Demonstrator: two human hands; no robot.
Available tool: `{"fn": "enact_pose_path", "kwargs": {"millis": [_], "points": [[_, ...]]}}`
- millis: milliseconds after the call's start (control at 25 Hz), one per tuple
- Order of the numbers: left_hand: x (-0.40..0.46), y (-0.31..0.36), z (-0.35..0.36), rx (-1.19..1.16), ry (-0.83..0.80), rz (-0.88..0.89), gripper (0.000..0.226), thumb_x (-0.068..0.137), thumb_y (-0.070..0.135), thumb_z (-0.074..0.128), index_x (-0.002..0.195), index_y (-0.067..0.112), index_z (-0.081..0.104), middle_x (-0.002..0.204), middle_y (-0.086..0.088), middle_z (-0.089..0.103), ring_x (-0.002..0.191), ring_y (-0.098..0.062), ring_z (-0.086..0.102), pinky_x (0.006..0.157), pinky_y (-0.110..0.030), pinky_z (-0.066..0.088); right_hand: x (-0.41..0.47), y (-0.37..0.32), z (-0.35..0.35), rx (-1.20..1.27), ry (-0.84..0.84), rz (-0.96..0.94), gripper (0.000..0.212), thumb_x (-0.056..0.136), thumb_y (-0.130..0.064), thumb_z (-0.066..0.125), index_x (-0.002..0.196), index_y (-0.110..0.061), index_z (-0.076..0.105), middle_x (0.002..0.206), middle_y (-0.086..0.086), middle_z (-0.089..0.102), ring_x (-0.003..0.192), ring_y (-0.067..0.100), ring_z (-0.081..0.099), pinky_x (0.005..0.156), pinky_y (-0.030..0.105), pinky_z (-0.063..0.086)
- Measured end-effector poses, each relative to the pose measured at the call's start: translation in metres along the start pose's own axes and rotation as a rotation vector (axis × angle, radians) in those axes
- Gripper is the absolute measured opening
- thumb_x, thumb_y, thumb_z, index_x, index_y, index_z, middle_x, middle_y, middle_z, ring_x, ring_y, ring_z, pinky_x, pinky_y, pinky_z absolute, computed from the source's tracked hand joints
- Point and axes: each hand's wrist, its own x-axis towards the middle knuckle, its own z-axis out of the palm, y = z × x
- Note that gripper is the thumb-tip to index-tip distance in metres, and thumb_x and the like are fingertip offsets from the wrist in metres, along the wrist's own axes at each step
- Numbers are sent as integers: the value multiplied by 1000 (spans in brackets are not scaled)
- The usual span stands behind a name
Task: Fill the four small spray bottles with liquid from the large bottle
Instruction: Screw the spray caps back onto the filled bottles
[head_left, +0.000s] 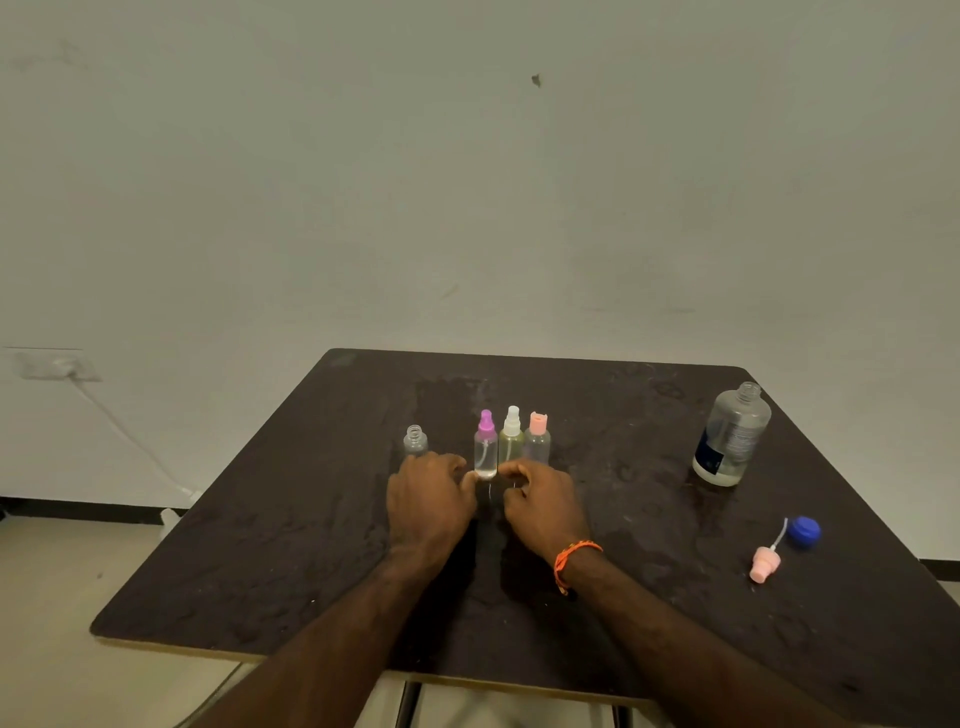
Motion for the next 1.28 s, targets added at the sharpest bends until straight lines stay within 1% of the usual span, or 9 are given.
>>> {"fn": "enact_pose_path", "kwargs": {"millis": [200, 280, 400, 480, 640, 800, 1000, 1120, 1280], "points": [[-6, -46, -19, -11, 39, -191, 28, 88, 53, 72, 80, 27, 69, 89, 10, 71, 101, -21, 63, 92, -45, 44, -13, -14, 14, -21, -75, -62, 38, 85, -9, 55, 117, -21, 71, 112, -7, 73, 103, 6, 66, 97, 31, 54], [0, -59, -23, -90, 31, -225, 30, 85, 52, 78, 103, 29, 70, 107, 8, 71, 115, -23, 58, 98, -48, 42, -14, -30, 24, -2, -130, -119, 47, 84, -6, 54, 128, -16, 65, 122, -1, 70, 109, 10, 65, 99, 30, 52], [22, -74, -25, -163, -95, -238, 72, 87, 44, 80, 149, 21, 50, 140, 2, 63, 140, -27, 45, 111, -54, 33, -5, -52, 40, 9, -205, -143, 63, 84, -4, 51, 146, -13, 47, 139, 7, 60, 122, 19, 60, 102, 35, 50], [39, -80, -23, -219, -204, -215, 77, 91, 38, 77, 157, 22, 41, 147, 2, 60, 144, -25, 46, 115, -55, 31, 8, -62, 52, 3, -227, -126, 66, 83, -3, 49, 148, -12, 42, 138, 10, 60, 122, 26, 60, 102, 39, 50], [49, -84, -15, -235, -260, -153, 55, 93, 36, 73, 145, 35, 58, 134, 10, 70, 130, -18, 61, 113, -50, 41, 28, -68, 70, 4, -249, -100, 73, 79, -5, 52, 150, -20, 39, 126, 6, 65, 116, 23, 63, 98, 36, 52], [38, -80, -17, -268, -169, -149, 26, 89, 43, 75, 115, 43, 74, 104, 18, 77, 109, -11, 69, 103, -41, 46, 23, -62, 69, 101, -194, -99, 54, 76, -8, 54, 126, -28, 57, 113, -7, 69, 103, 12, 67, 89, 33, 57], [5, -71, -17, -388, -254, -77, 25, 73, 55, 80, 96, 45, 78, 84, 30, 74, 86, 6, 71, 94, -43, 56, -9, -44, 46, 148, -70, -109, 38, 85, -7, 59, 119, -22, 67, 108, -7, 73, 100, 6, 67, 90, 28, 56], [-21, -48, -20, -402, -271, 0, 27, 73, 53, 84, 98, 45, 78, 85, 30, 75, 83, 8, 70, 91, -43, 58, -31, -26, 20, 153, -2, -91, 32, 85, -4, 57, 109, -21, 71, 102, -9, 74, 95, 2, 67, 88, 25, 56], [-51, -7, -21, -445, -296, 121, 40, 83, 36, 85, 121, 41, 76, 103, 23, 78, 97, 7, 70, 101, -36, 55, -61, 3, -15, 149, 26, -100, 28, 86, -11, 62, 109, -24, 69, 101, -11, 74, 93, 0, 68, 87, 30, 57]]}}
